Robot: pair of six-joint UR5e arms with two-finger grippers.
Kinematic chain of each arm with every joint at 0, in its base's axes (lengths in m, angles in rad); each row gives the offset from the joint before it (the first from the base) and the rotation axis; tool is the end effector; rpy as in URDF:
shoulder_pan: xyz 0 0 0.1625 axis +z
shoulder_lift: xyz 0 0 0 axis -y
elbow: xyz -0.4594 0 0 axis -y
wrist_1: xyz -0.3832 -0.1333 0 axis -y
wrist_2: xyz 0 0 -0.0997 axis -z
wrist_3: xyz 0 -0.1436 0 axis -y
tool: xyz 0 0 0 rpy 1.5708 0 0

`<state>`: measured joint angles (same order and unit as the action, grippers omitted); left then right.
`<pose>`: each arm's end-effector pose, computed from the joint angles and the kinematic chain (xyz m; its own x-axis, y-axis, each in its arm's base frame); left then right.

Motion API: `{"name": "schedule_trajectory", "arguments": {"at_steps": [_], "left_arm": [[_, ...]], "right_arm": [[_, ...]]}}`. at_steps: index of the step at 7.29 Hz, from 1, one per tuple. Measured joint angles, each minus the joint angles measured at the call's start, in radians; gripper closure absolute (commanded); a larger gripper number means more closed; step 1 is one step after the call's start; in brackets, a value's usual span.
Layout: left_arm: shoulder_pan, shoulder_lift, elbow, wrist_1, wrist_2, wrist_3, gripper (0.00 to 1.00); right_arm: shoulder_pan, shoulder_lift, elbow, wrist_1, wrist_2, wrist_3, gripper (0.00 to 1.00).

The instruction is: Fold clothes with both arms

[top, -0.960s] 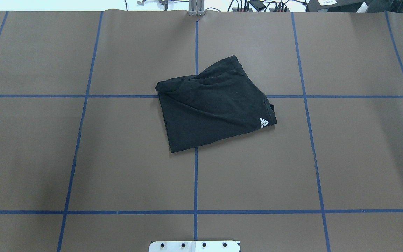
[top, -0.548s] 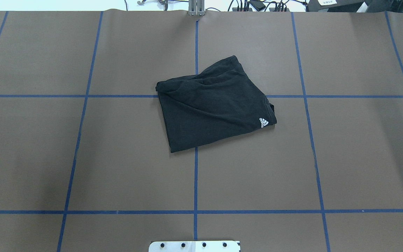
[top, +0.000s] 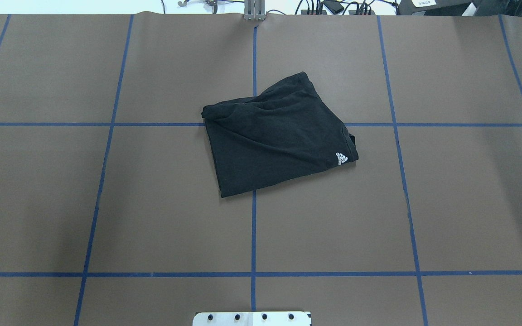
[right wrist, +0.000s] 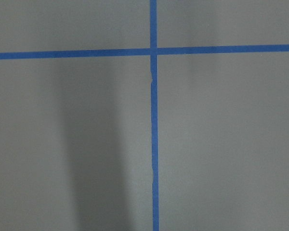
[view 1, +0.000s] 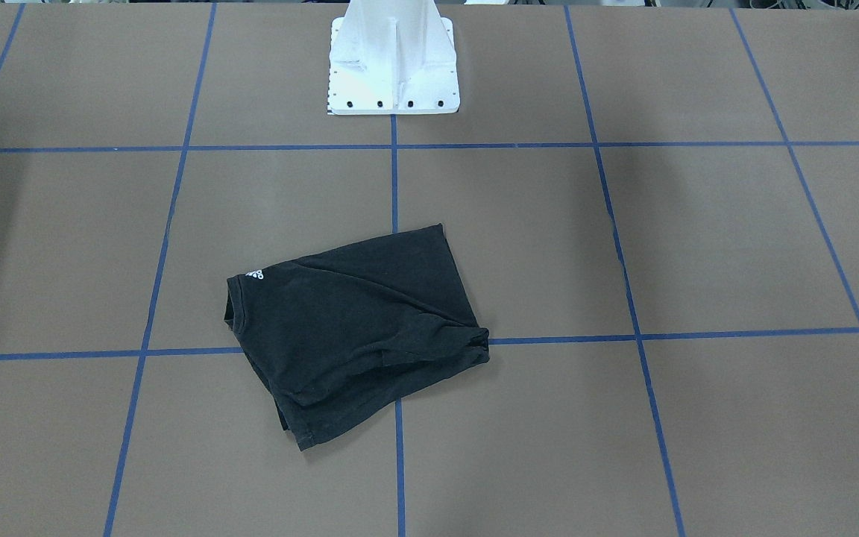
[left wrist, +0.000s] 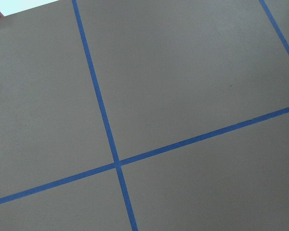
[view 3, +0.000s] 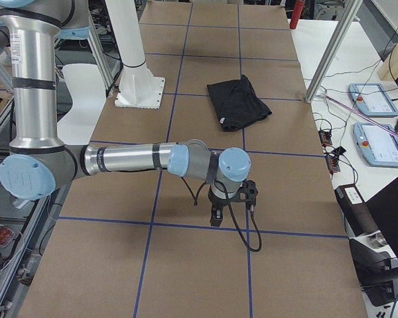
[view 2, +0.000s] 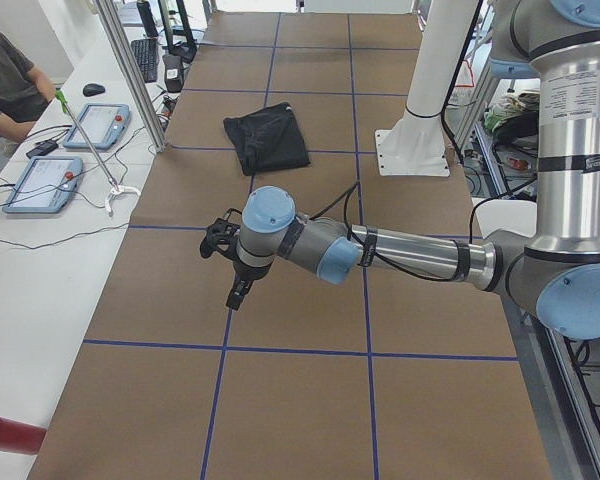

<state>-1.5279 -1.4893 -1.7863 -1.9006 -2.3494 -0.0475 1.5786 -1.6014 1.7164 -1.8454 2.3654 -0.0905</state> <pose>-0.0120 -0.4782 0.6160 0.6988 0.3016 -0.6486 -0.0052 0.9089 0.4170 0.0343 -0.4488 0.6929 0.6975 0.0292 0.7160 0.0556 0.9940 -0.0946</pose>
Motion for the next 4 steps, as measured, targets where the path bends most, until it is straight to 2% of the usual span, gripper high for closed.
{"name": "schedule_trajectory", "arguments": {"at_steps": [4], "left_arm": [[0.000, 0.012, -0.017, 0.000, -0.001, 0.000, 0.00]], "right_arm": [[0.000, 0.000, 0.000, 0.000, 0.000, 0.000, 0.00]]}}
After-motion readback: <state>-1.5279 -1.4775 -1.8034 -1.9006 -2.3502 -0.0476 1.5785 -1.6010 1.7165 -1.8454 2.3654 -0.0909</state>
